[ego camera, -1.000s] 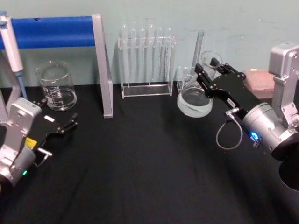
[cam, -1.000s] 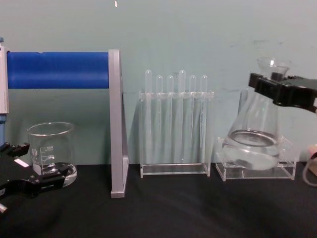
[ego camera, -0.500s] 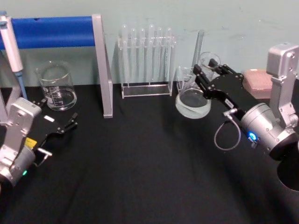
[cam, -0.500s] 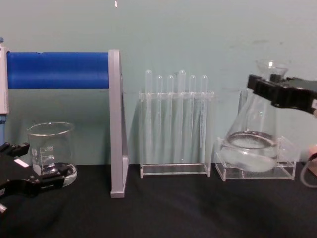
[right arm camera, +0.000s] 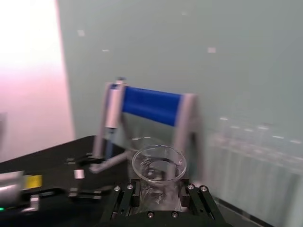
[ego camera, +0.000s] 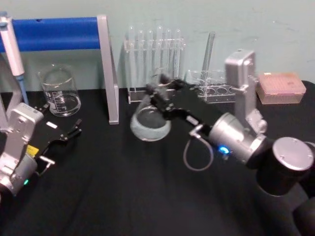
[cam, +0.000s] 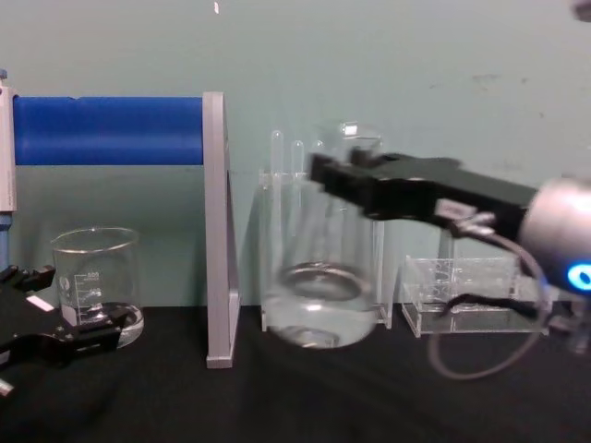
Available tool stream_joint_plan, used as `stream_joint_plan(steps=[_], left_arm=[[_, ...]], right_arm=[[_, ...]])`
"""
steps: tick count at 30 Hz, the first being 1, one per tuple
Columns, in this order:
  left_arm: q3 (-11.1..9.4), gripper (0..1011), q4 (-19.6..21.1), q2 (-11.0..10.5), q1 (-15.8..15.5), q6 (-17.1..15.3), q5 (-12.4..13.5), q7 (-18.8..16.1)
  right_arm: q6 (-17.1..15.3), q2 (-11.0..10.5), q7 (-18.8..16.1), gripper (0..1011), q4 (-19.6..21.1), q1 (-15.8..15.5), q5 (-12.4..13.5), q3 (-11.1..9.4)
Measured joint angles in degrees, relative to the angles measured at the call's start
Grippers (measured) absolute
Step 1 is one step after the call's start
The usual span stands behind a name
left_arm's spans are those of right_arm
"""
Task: Grasp the erlenmeyer flask with one hand, shake it three times, then place it back.
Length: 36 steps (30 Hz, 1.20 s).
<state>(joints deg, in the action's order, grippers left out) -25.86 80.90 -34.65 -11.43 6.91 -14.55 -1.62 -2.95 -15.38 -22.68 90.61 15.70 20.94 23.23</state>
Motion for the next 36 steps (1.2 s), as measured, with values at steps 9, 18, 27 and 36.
stream_joint_plan(steps=[9, 18, 27, 36], left_arm=[[0.00, 1001, 0.00, 0.00, 0.00, 0.00, 0.00, 0.00], [0.00, 1001, 0.00, 0.00, 0.00, 0.00, 0.00, 0.00], [0.00, 1001, 0.00, 0.00, 0.00, 0.00, 0.00, 0.00], [0.00, 1001, 0.00, 0.00, 0.00, 0.00, 0.00, 0.00]], right_arm=[[0.14, 0.56, -2.72, 449, -1.42, 1.93, 1.19, 3.69], [2.84, 0.83, 3.92, 449, -0.28, -0.52, -0.46, 1.38], [4.31, -0.03, 14.41, 449, 2.99, -5.70, -5.87, -6.04], [3.68, 0.15, 20.82, 449, 5.97, -10.08, -8.07, -12.30]])
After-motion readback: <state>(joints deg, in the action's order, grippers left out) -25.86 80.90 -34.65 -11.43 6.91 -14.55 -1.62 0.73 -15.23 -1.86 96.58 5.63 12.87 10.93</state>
